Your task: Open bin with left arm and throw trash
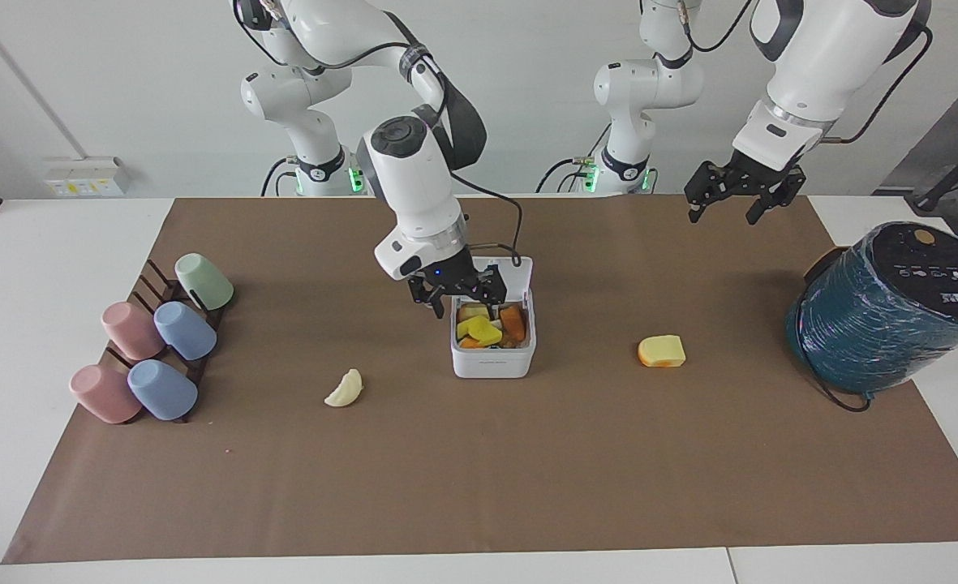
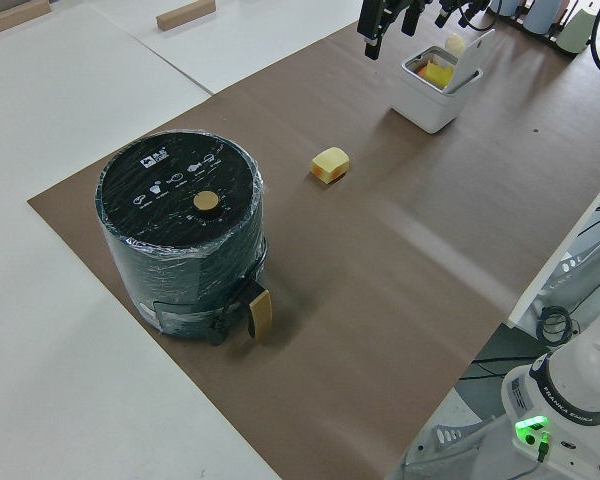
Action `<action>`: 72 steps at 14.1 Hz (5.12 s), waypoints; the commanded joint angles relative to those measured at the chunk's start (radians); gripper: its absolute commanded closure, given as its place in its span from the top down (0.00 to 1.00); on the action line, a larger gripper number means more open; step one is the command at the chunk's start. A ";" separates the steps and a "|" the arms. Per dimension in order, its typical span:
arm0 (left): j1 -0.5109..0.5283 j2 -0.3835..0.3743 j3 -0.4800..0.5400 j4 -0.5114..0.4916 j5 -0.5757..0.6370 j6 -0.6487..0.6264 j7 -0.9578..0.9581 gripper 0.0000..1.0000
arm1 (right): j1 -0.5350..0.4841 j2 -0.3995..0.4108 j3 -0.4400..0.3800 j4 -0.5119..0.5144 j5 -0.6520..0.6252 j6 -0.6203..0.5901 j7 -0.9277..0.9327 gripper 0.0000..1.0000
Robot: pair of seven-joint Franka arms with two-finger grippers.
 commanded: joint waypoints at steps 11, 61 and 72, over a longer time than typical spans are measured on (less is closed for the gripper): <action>0.024 -0.003 0.007 -0.021 0.041 0.087 0.136 1.00 | -0.232 0.090 0.009 -0.175 -0.032 0.214 -0.389 1.00; -0.211 0.212 0.104 -0.110 -0.169 0.403 0.113 0.00 | -0.019 0.033 0.104 -0.038 0.413 0.049 0.304 1.00; -0.211 0.218 -0.056 -0.122 -0.523 0.587 0.119 0.00 | -0.132 -0.051 0.090 -0.014 0.068 -0.034 0.135 1.00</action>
